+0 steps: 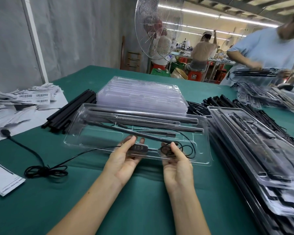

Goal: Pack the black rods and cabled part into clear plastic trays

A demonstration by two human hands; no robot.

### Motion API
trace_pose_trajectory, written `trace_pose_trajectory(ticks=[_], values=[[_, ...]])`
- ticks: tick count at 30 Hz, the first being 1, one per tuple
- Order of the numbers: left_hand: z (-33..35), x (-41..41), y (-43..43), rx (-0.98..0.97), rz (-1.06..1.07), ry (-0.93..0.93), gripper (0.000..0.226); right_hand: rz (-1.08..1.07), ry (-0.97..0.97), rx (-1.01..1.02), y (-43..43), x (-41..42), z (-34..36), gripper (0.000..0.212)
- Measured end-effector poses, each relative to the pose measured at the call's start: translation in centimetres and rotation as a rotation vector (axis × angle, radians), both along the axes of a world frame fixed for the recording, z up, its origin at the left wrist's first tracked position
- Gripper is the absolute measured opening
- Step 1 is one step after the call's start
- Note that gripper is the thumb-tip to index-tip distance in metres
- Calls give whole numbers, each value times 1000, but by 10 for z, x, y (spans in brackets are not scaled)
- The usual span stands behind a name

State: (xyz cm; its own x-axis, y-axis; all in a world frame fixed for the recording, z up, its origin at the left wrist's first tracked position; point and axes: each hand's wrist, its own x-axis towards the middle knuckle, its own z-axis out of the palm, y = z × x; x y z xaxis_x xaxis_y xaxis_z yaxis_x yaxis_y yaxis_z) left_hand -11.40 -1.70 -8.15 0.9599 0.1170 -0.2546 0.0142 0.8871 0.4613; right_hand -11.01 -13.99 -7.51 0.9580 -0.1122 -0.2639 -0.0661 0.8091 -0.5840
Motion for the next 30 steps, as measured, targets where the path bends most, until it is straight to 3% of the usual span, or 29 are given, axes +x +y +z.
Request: trace_pose_trajectory(ticks=[5,8,13,17,21,30], values=[[-2,1,0,0,3,12,9,-33,5,-4,3,0,-1,2],[-2,1,-2,16,-6,24,3,-55,7,65,2,0,-1,17],[-1,2,-3,58,4,58,13,-74,14,57,0,1,-1,46],[-1,2,-3,54,16,58,12,-86,23,42,1,1,-2,45],[-2,1,-3,80,13,45,11,-112,52,45,0,1,-2,26],[1,-1,0,25,10,46,18,-114,0,-36,-1,-3,-2,26]])
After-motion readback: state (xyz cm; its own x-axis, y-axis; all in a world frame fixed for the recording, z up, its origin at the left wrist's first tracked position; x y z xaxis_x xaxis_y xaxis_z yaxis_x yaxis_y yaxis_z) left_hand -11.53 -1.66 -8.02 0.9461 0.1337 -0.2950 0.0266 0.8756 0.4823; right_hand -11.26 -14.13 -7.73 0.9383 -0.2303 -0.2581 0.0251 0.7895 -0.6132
